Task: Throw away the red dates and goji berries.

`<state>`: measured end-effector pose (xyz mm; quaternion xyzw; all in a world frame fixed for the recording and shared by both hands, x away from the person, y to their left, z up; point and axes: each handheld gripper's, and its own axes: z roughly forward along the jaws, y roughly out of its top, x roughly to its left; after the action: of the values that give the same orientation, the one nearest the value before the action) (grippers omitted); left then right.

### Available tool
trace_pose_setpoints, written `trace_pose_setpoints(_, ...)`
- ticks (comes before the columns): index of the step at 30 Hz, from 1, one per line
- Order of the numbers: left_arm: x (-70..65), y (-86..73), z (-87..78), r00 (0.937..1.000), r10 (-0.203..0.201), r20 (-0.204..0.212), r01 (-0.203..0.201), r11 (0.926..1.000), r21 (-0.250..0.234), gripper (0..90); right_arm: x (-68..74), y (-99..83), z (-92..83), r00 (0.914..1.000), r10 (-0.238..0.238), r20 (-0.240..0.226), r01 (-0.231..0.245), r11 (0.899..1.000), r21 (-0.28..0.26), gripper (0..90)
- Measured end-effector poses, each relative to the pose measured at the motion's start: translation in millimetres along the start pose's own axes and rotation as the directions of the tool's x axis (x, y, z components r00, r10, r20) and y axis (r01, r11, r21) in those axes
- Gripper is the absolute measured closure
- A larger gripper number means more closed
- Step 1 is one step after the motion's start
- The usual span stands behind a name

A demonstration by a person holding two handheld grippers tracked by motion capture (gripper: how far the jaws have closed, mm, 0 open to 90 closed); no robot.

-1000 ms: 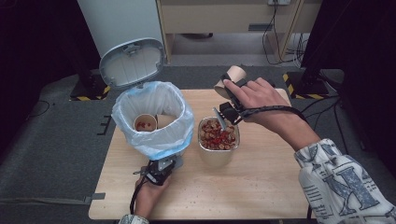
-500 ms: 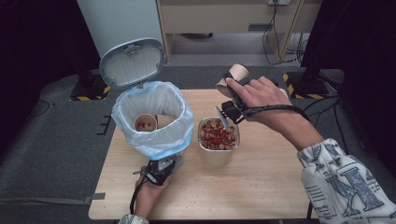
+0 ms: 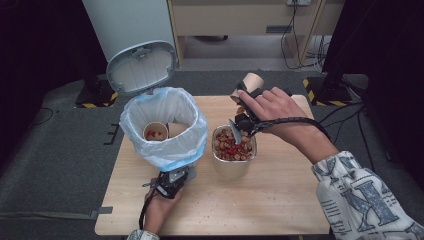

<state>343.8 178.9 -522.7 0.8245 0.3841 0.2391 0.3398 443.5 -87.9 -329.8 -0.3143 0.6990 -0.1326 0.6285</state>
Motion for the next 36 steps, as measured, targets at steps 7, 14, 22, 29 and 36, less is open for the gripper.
trace_pose_setpoints(7,-0.4,0.0,0.0,1.0000,0.000,-0.003,0.000,1.0000,0.000,90.0,14.8,11.0,0.8,0.9991,-0.021,-0.037,0.020,0.999,-0.035,31.8)
trace_pose_setpoints(14,-0.4,0.1,-0.2,1.0000,0.000,-0.004,0.000,1.0000,0.002,90.0,11.0,5.1,-1.5,0.9996,-0.007,-0.028,0.006,0.999,-0.041,31.4)
trace_pose_setpoints(22,-0.1,0.0,-0.1,1.0000,0.000,-0.001,0.000,1.0000,0.001,90.0,12.8,4.7,2.6,0.9954,0.077,-0.057,-0.081,0.994,-0.068,31.0)
trace_pose_setpoints(29,0.0,0.0,-0.2,1.0000,0.002,-0.003,-0.002,1.0000,0.002,90.0,18.5,-2.2,7.5,0.9667,0.231,-0.109,-0.242,0.966,-0.093,30.9)
trace_pose_setpoints(36,-0.7,-0.2,0.6,0.9999,-0.011,0.002,0.011,0.9999,-0.009,89.9,21.1,-14.8,10.9,0.9039,0.390,-0.175,-0.411,0.906,-0.100,30.8)
